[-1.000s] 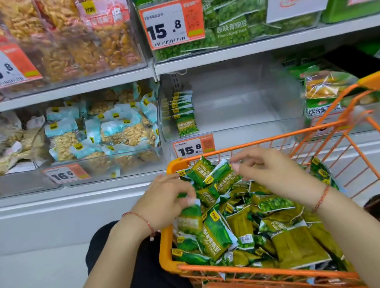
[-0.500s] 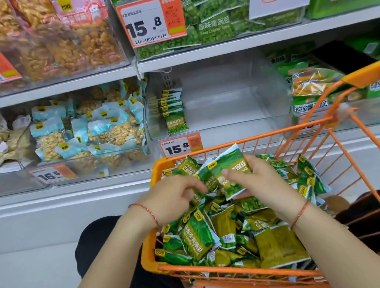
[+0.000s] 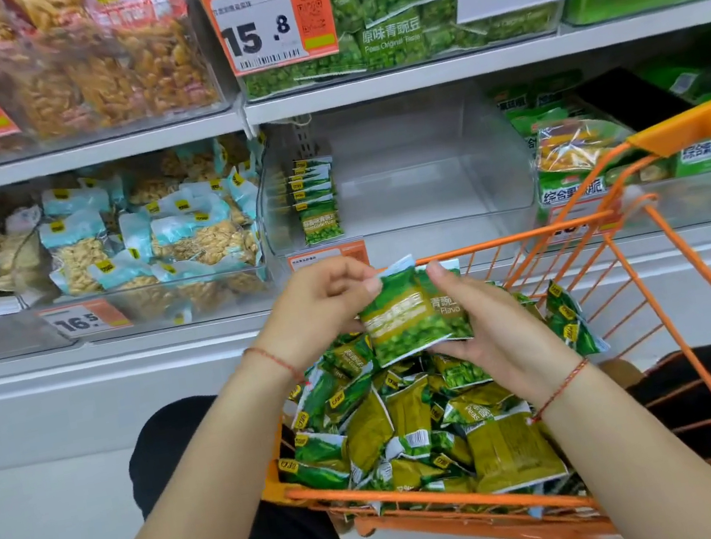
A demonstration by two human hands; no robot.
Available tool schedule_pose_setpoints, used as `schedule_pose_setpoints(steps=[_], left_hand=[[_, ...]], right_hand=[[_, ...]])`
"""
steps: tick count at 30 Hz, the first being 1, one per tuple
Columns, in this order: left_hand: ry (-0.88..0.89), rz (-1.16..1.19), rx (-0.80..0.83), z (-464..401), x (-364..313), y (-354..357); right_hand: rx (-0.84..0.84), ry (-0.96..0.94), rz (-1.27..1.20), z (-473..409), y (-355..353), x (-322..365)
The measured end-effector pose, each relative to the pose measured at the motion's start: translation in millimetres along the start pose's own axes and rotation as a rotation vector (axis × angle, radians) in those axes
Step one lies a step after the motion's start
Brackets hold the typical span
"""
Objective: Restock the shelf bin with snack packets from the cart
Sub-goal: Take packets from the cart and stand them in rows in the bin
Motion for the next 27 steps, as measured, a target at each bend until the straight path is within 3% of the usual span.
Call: schedule_pose_setpoints(steps=[3,5,7,9,12,15,21,24,27], left_hand=[[0.06,-0.101,-0.099,-11,-13,13],[0.06,-0.116,-0.114,-16,-14,14],[0.035,-0.167,-0.197,-19,-9,-1],[-0.012,-0.43,-0.3,-23,3,-25],[-0.14,-0.796,-0.145,-28,32,-28],[-0.17,-0.917,0.022,-27,51,-4],[-0.158,-0.775,-0.166,-24,52,-13],[-0.115,-0.649,-0.35,-15,37,-37],[-0.076,-0.368,-0.394,-6,21,-47]], right_hand=[[0.063,-0.002,0.096,6,4,-1],[0.007,-0.046,0.092,6,0,3],[-0.076,-0.069,-0.018,3,-10,5],[-0.16,-0.098,-0.159,-4,-24,7],[-0.24,-0.116,-0.258,-11,-38,7],[-0.219,-0.094,-0.222,-14,-38,3],[-0.231,-0.079,-0.238,-15,-40,1],[-0.236,-0.105,-0.214,-13,-38,4],[-0.229,-0.116,-0.194,-10,-34,5]])
Point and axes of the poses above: each hand's wrist, its own z-axis away from the middle knuckle, its own y-axis out of the palm, x = y × z, the point moved 7 cm from there along -z, towards the middle knuckle, and after that the axes turned 14 degrees about -z, right-handed, at the moved point
